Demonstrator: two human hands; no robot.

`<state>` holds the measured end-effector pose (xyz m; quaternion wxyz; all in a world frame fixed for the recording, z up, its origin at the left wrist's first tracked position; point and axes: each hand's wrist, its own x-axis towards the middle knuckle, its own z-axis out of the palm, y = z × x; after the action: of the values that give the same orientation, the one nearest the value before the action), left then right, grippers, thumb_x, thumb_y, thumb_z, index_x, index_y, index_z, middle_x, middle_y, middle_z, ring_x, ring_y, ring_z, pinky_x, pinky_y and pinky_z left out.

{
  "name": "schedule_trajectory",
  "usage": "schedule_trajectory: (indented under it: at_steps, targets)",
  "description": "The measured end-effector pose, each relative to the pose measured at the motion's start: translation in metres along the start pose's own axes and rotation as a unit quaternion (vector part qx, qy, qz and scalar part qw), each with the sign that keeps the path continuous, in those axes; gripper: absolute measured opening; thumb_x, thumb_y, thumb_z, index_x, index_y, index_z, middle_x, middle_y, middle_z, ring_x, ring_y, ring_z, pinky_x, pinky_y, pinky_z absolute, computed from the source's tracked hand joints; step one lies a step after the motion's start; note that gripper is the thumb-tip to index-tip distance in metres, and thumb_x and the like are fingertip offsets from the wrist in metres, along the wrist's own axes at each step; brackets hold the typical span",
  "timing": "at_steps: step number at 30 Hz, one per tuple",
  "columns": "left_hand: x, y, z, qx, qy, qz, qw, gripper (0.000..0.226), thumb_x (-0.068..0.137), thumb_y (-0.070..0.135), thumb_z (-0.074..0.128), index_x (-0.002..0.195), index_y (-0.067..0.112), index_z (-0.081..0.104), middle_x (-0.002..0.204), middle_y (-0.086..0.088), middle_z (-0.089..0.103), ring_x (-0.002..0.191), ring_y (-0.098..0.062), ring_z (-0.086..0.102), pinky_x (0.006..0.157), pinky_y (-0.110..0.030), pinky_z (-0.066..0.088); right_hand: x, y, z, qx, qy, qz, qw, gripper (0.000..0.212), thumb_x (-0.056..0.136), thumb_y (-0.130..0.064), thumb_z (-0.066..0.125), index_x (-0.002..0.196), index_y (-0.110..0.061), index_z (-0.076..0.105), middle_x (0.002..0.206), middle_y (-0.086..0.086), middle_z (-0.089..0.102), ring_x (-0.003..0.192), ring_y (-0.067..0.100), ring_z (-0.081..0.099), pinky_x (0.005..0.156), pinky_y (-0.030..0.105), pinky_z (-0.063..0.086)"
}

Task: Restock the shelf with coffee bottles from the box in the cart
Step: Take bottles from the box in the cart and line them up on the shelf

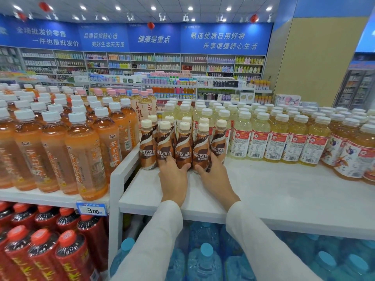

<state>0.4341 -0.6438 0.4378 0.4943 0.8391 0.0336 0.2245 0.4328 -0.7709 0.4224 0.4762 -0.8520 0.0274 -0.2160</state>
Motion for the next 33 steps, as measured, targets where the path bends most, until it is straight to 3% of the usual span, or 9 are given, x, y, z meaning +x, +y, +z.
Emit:
schedule_trajectory:
  at_steps: [5,13,16,20,24,29,33]
  targets:
    - [0.003,-0.002,0.002,0.018,-0.007,-0.004,1.000,0.044,0.087,0.037,0.077,0.117,0.010,0.058,0.116,-0.012,0.064,0.108,-0.030,0.062,0.093,-0.043,0.054,-0.002,-0.003,-0.003,0.011,0.002,-0.005,1.000,0.053,0.092,-0.031,0.071,0.140,-0.029,0.049,0.134,-0.010,0.061,0.123,0.012,0.056,0.107,0.032,0.045]
    - [0.000,-0.005,0.000,0.024,-0.009,-0.004,1.000,0.045,0.087,0.040,0.075,0.118,0.013,0.057,0.122,-0.009,0.062,0.110,-0.030,0.061,0.097,-0.047,0.053,-0.008,-0.012,-0.008,0.028,-0.011,0.016,0.999,0.061,0.092,-0.033,0.072,0.146,-0.027,0.044,0.140,-0.010,0.059,0.128,0.012,0.055,0.111,0.037,0.044]
    - [-0.013,-0.006,-0.010,0.017,-0.011,-0.001,1.000,0.035,0.090,0.037,0.072,0.113,0.015,0.058,0.121,-0.005,0.063,0.110,-0.028,0.061,0.100,-0.045,0.050,-0.024,-0.018,-0.020,0.036,-0.017,0.012,0.999,0.052,0.094,-0.030,0.070,0.140,-0.023,0.048,0.137,-0.011,0.058,0.127,0.015,0.055,0.109,0.034,0.043]
    - [-0.038,-0.010,-0.031,0.047,-0.027,-0.019,0.998,0.037,0.096,0.031,0.065,0.130,0.018,0.058,0.131,-0.003,0.063,0.122,-0.024,0.059,0.106,-0.037,0.045,-0.050,-0.016,-0.039,-0.033,-0.050,0.029,0.998,0.053,0.096,-0.032,0.065,0.144,-0.018,0.046,0.149,0.000,0.050,0.132,0.021,0.051,0.112,0.037,0.042]
    - [-0.076,-0.020,-0.065,0.042,-0.036,-0.013,0.998,0.040,0.100,0.033,0.060,0.137,0.019,0.057,0.139,-0.002,0.061,0.128,-0.020,0.055,0.111,-0.035,0.041,-0.087,-0.012,-0.060,-0.075,-0.084,0.006,0.994,0.048,0.099,-0.037,0.060,0.143,-0.022,0.049,0.146,-0.004,0.052,0.129,0.014,0.051,0.112,0.033,0.040]
    - [-0.145,-0.040,-0.113,0.025,0.036,-0.020,0.999,0.034,0.098,0.032,0.062,0.131,0.024,0.063,0.127,0.011,0.064,0.113,-0.010,0.059,0.098,-0.020,0.042,-0.150,-0.006,-0.081,-0.010,-0.111,-0.053,0.992,0.042,0.098,-0.044,0.059,0.138,-0.032,0.053,0.140,-0.018,0.052,0.126,0.003,0.047,0.112,0.031,0.039]
    - [-0.211,-0.066,-0.155,0.045,0.094,-0.064,0.993,0.031,0.095,0.032,0.067,0.125,0.026,0.067,0.117,0.015,0.069,0.105,-0.007,0.063,0.093,-0.028,0.049,-0.201,-0.007,-0.078,0.038,-0.149,-0.069,0.986,0.044,0.095,-0.046,0.062,0.137,-0.035,0.054,0.138,-0.023,0.052,0.130,-0.001,0.046,0.113,0.030,0.037]
